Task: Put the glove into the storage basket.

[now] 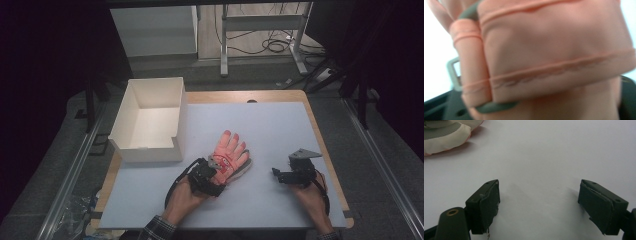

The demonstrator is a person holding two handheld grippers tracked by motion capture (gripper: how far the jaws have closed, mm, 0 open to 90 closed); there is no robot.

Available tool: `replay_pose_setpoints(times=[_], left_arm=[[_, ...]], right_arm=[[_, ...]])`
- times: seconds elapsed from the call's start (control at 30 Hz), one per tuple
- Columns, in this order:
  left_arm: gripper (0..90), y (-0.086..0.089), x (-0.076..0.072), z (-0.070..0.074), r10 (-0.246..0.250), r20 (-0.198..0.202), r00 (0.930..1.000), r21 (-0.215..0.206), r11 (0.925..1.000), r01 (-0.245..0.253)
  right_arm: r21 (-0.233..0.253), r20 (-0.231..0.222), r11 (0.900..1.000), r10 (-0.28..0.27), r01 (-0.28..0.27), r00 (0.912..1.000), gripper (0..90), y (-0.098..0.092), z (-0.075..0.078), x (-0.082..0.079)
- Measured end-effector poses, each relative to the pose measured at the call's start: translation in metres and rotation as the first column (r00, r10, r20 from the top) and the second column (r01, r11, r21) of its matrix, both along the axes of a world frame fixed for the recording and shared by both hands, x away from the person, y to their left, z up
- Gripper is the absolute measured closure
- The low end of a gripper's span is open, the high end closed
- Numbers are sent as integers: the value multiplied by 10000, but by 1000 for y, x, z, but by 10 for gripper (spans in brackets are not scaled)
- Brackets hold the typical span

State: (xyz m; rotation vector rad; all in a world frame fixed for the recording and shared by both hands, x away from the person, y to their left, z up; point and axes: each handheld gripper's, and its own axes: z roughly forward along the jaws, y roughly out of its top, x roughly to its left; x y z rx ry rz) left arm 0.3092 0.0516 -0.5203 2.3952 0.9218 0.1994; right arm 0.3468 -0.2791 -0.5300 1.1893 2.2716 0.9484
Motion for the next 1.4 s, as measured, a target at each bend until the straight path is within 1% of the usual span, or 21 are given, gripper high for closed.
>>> replay_pose_setpoints(times=[0.1,0.2,0.3,0.43,0.5,0.7,0.87,0.93,1.07,1.2,1.23,1.4], left_arm=[[393,2,1,3,-157,-94,9998,-84,9998,156],[429,6,2,3,-210,-97,9997,-320,9993,207],[435,6,2,3,-225,-69,9997,-392,9990,222],[449,9,3,5,-221,-162,9996,-555,9982,212],[451,11,4,7,-206,-274,9994,-674,9975,187],[453,11,7,13,-199,-289,9994,-810,9966,175],[451,9,11,22,-113,-185,9998,-735,9972,99],[450,8,13,25,-75,-67,9999,-683,9976,70],[449,8,16,30,-17,39,10000,-652,9979,20],[448,9,22,36,52,75,10000,-681,9977,-47],[448,10,24,40,103,127,9999,-699,9975,-94],[447,11,30,50,173,288,9994,-787,9968,-150]], right_arm=[[-5,5,10000,2,-2,10000,179,0,0,0],[-6,9,10000,2,-2,10000,179,0,0,0],[-15,26,10000,15,-15,10000,178,0,0,0],[-17,32,10000,18,-18,10000,178,0,0,0],[-26,42,10000,22,-22,10000,179,0,0,0],[-29,55,10000,22,-21,10000,178,0,-1,0],[-31,60,10000,15,-15,10000,178,0,-1,0],[-34,62,10000,15,-15,10000,178,0,-1,0],[-41,72,10000,16,-15,10000,178,0,-1,0],[-52,84,10000,13,-13,10000,178,0,-1,0],[-57,93,10000,12,-11,10000,177,0,-1,0],[-78,104,10000,10,-9,9999,177,0,-1,-1]])
